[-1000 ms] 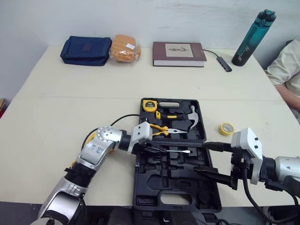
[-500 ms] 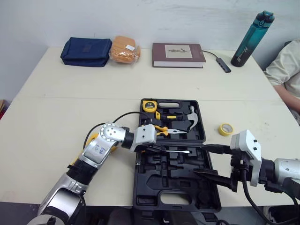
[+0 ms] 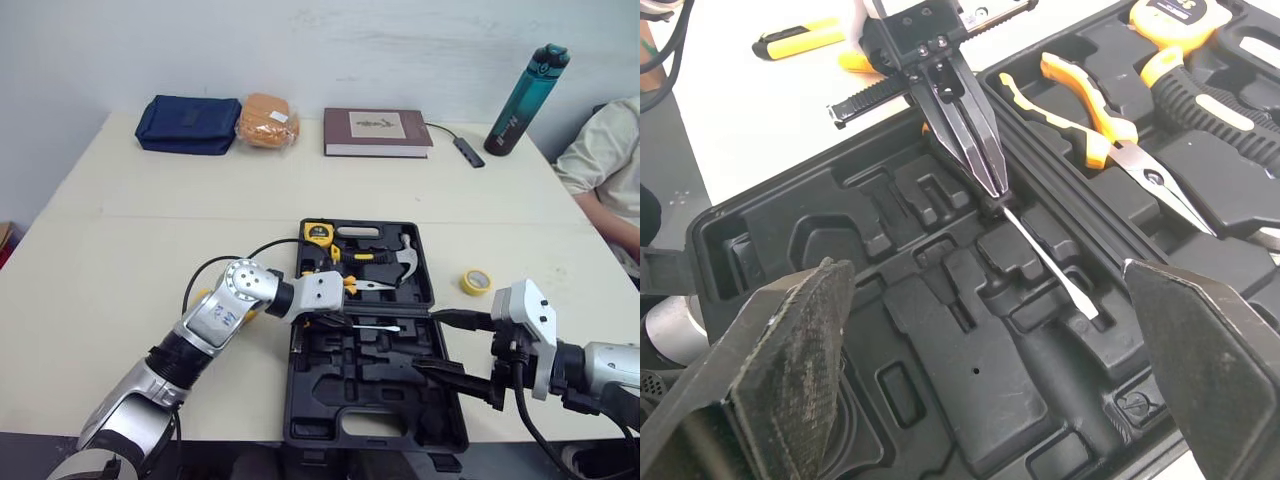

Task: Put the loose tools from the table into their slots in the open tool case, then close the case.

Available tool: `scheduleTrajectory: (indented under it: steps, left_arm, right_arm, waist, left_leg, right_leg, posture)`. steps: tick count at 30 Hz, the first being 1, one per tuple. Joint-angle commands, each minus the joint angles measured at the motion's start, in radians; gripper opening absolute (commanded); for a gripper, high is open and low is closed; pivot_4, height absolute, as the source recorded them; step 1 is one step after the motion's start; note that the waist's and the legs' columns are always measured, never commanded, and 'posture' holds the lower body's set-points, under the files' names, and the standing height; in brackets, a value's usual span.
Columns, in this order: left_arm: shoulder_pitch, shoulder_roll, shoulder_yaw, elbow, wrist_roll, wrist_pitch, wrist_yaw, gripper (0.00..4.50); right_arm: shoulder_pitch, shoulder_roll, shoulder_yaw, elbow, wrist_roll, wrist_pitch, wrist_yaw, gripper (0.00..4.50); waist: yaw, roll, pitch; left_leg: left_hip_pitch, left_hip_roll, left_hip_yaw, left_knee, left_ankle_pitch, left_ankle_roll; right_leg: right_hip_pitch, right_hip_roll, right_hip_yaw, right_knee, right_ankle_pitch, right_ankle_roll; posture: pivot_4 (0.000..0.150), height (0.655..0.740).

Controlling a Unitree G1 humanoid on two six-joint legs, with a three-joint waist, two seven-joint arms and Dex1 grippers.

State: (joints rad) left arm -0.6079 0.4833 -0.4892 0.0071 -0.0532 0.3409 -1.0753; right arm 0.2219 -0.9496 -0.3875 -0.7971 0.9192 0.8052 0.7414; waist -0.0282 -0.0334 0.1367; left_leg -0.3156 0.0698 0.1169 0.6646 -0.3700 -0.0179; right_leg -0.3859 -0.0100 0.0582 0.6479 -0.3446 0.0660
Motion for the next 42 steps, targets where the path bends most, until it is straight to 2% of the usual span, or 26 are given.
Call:
scheduleTrajectory:
  steps: [1, 3, 6, 10, 13, 15, 17, 20, 27, 37, 42]
  left_arm:
    - [0.054, 0.029, 0.001, 0.054, 0.015, 0.037, -0.011, 0.01]
    - [0.073, 0.033, 0.075, -0.002, -0.085, 0.036, -0.054, 0.01]
    - [0.127, 0.081, 0.216, -0.150, -0.288, 0.128, -0.140, 0.72]
    - [0.181, 0.163, 0.385, -0.255, -0.479, 0.308, -0.145, 2.37]
    - [0.293, 0.271, 0.521, -0.259, -0.480, 0.285, -0.134, 3.76]
    - [0.329, 0.299, 0.616, -0.251, -0.528, 0.337, -0.096, 4.46]
    - [0.360, 0.323, 0.712, -0.226, -0.543, 0.364, -0.048, 4.46]
    - [0.456, 0.388, 0.851, -0.137, -0.478, 0.310, -0.002, 4.46]
    - [0.597, 0.487, 1.042, 0.043, -0.453, 0.232, -0.017, 4.46]
    - [0.586, 0.599, 1.086, 0.439, -0.351, 0.024, -0.029, 4.46]
    - [0.542, 0.600, 1.052, 0.444, -0.363, 0.010, -0.055, 4.46]
  right_arm:
    - [-0.001, 0.008, -0.018, -0.025, -0.015, -0.025, -0.010, 4.50]
    - [0.004, 0.012, -0.032, -0.019, -0.023, -0.028, -0.016, 4.50]
    - [0.039, 0.011, -0.099, -0.011, -0.019, -0.024, -0.004, 4.50]
    - [0.126, 0.011, -0.222, 0.001, -0.014, -0.011, 0.034, 4.50]
    - [0.226, 0.043, -0.345, 0.026, -0.029, -0.011, 0.065, 4.50]
    - [0.276, 0.060, -0.398, 0.057, -0.055, -0.027, 0.087, 4.50]
    - [0.324, 0.079, -0.448, 0.097, -0.089, -0.047, 0.110, 4.50]
    - [0.387, 0.106, -0.530, 0.172, -0.135, -0.067, 0.141, 4.50]
    - [0.488, 0.133, -0.635, 0.329, -0.237, -0.140, 0.223, 4.50]
    - [0.522, 0.146, -0.711, 0.475, -0.305, -0.216, 0.270, 4.50]
    - [0.505, 0.154, -0.706, 0.475, -0.309, -0.219, 0.258, 4.50]
  waist:
    - [0.000, 0.000, 0.000]
    - [-0.004, 0.001, 0.000]
    - [-0.006, 0.002, 0.005]
    - [0.002, 0.004, 0.015]
    - [0.001, 0.005, 0.017]
    - [-0.002, 0.005, 0.020]
    - [-0.002, 0.003, 0.024]
    - [-0.003, 0.002, 0.026]
    - [-0.004, 0.003, 0.028]
    - [-0.003, 0.004, 0.028]
    - [-0.003, 0.004, 0.028]
  left_leg:
    - [0.000, 0.000, 0.000, 0.000, 0.000, 0.000]
    - [-0.001, 0.000, 0.000, 0.000, 0.001, -0.001]
    - [-0.004, 0.001, 0.001, 0.000, 0.004, -0.006]
    - [-0.007, 0.002, 0.000, 0.000, 0.006, -0.009]
    - [-0.009, 0.001, -0.002, -0.001, 0.006, -0.009]
    - [-0.008, 0.001, -0.001, -0.002, 0.006, -0.009]
    - [-0.008, 0.001, -0.001, -0.002, 0.006, -0.009]
    - [-0.008, 0.001, -0.001, -0.002, 0.003, -0.005]
    - [-0.009, 0.000, 0.001, -0.010, 0.003, -0.006]
    - [-0.012, 0.000, 0.002, -0.016, 0.003, -0.006]
    - [-0.012, -0.001, 0.003, -0.016, 0.003, -0.006]
  right_leg:
    - [0.000, 0.000, 0.000, 0.000, 0.000, 0.000]
    - [-0.001, 0.000, 0.000, 0.000, 0.000, 0.000]
    - [-0.010, 0.000, 0.000, 0.003, -0.001, -0.001]
    - [-0.015, 0.001, -0.001, 0.005, -0.001, -0.002]
    - [-0.016, 0.001, -0.002, 0.004, -0.001, -0.002]
    - [-0.016, 0.000, -0.002, 0.003, -0.001, -0.002]
    - [-0.015, 0.000, -0.002, 0.003, -0.001, -0.002]
    - [-0.015, 0.000, -0.002, 0.002, -0.001, -0.001]
    - [-0.019, -0.002, -0.002, -0.004, -0.001, -0.002]
    - [-0.026, -0.002, -0.002, -0.005, -0.002, -0.004]
    - [-0.026, -0.003, -0.002, -0.004, -0.002, -0.004]
  posture:
    - [0.150, 0.7400]
    - [0.150, 0.7400]
    - [0.150, 0.7400]
    - [0.150, 0.7400]
    - [0.150, 0.7400]
    - [0.150, 0.7400]
    - [0.150, 0.7400]
    - [0.150, 0.7400]
    - [0.150, 0.7400]
    - [0.150, 0.7400]
    - [0.150, 0.7400]
